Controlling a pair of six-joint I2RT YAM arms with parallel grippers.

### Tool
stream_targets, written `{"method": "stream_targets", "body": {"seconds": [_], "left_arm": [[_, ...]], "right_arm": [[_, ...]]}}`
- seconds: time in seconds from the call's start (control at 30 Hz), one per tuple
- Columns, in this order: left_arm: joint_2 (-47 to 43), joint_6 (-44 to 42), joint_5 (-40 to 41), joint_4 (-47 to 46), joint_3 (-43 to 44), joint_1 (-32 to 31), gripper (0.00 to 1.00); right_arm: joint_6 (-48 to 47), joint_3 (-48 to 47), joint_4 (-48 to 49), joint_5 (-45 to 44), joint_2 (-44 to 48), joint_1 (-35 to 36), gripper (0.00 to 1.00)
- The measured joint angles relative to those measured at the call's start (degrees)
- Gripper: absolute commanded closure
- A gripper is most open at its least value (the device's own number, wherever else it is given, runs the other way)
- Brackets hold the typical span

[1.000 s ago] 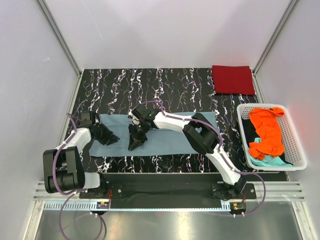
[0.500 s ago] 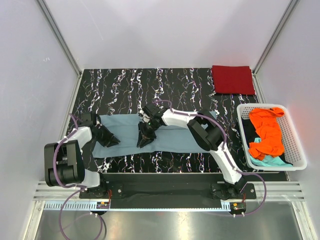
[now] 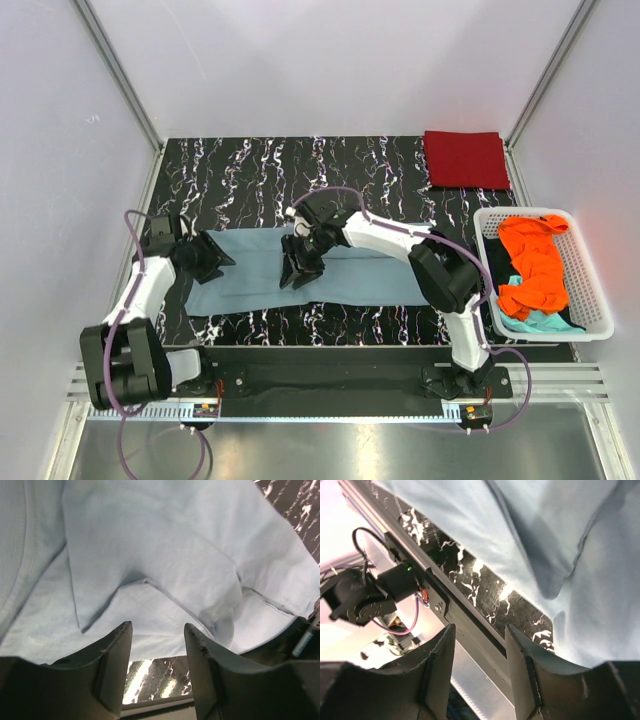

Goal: Fold and stack the t-shirts
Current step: Fold the tshirt

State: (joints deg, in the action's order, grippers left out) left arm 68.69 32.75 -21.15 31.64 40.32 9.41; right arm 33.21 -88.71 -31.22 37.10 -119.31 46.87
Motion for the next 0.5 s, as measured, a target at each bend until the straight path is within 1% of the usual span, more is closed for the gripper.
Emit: {"method": "stream_targets", "body": {"seconds": [0.07, 0.13, 0.23, 0.3, 0.43, 0.5], "left_arm": [[2.6, -1.8, -0.5, 0.1, 1.7, 0.0, 0.57], [5.0, -2.6, -1.0, 0.2, 2.3, 0.0, 0.61], [7.1, -3.1, -2.0, 0.7, 2.3, 0.0, 0.60], [7.1, -3.0, -2.7, 0.7, 1.8, 0.0, 0.58], [7.7, -2.0, -2.8, 0.0, -0.6, 0.1, 0.57], [10.0, -1.2, -2.1, 0.0, -1.4, 0.5, 0.58]], "right_arm": [[-1.4, 0.1, -0.2, -0.2, 1.2, -0.1, 0.51], [-2.5, 0.2, -0.2, -0.1, 1.4, -0.5, 0.58], [-3.5, 1.3, -0.8, -0.2, 1.4, -1.7, 0.58], [-3.7, 2.3, -1.0, -0.6, 1.4, -2.8, 0.56], [-3.7, 4.9, -1.4, -1.8, 1.4, -5.9, 0.51], [-3.9, 6.9, -1.5, -2.4, 1.6, -7.9, 0.48]]}}
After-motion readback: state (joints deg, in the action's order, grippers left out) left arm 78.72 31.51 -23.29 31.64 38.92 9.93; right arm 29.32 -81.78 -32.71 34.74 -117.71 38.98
